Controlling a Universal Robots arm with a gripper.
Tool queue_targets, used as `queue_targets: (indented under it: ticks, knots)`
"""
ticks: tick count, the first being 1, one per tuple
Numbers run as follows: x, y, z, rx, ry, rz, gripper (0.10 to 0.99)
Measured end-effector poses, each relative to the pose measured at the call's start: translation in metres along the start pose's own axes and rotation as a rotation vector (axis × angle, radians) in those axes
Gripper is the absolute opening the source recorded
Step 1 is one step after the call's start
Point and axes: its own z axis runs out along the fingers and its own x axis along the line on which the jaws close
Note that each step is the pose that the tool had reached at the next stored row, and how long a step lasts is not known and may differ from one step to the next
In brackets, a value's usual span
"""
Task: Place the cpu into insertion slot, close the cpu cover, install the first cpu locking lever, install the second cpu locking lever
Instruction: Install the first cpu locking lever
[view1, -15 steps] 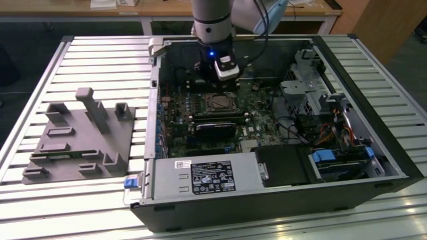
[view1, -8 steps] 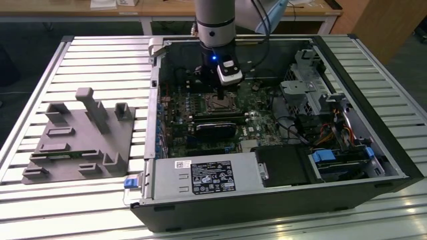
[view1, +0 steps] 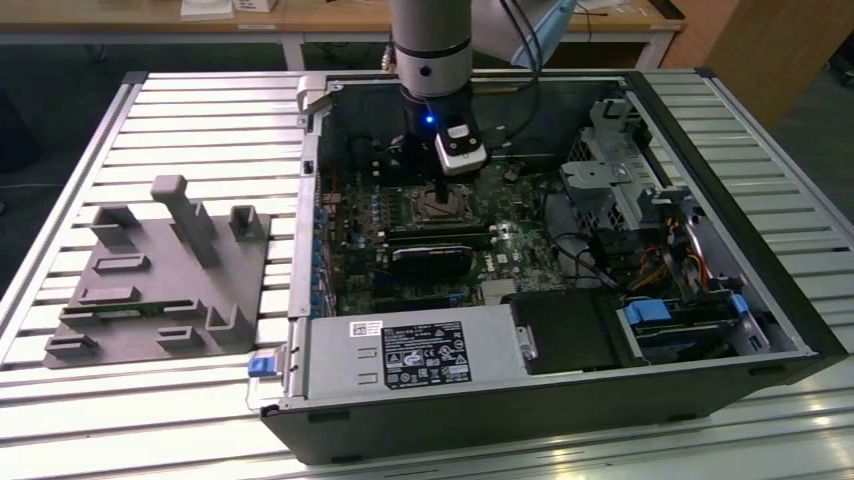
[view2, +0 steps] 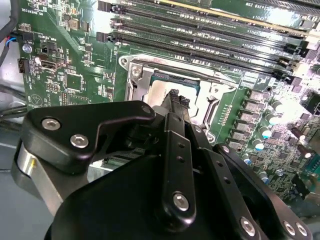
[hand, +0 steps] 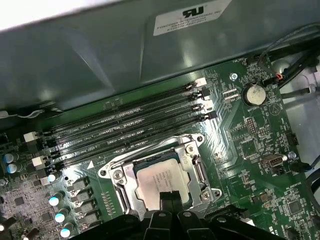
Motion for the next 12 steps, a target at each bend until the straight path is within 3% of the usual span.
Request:
queue_targets:
  ticks: [5, 12]
  knots:
    - [-0.0002, -0.0001, -0.0017, 0.000, 0.0000, 0.000, 0.106]
    - [-0.0026, 0.0005, -0.0207, 0.000, 0.0001, -0.002, 0.106]
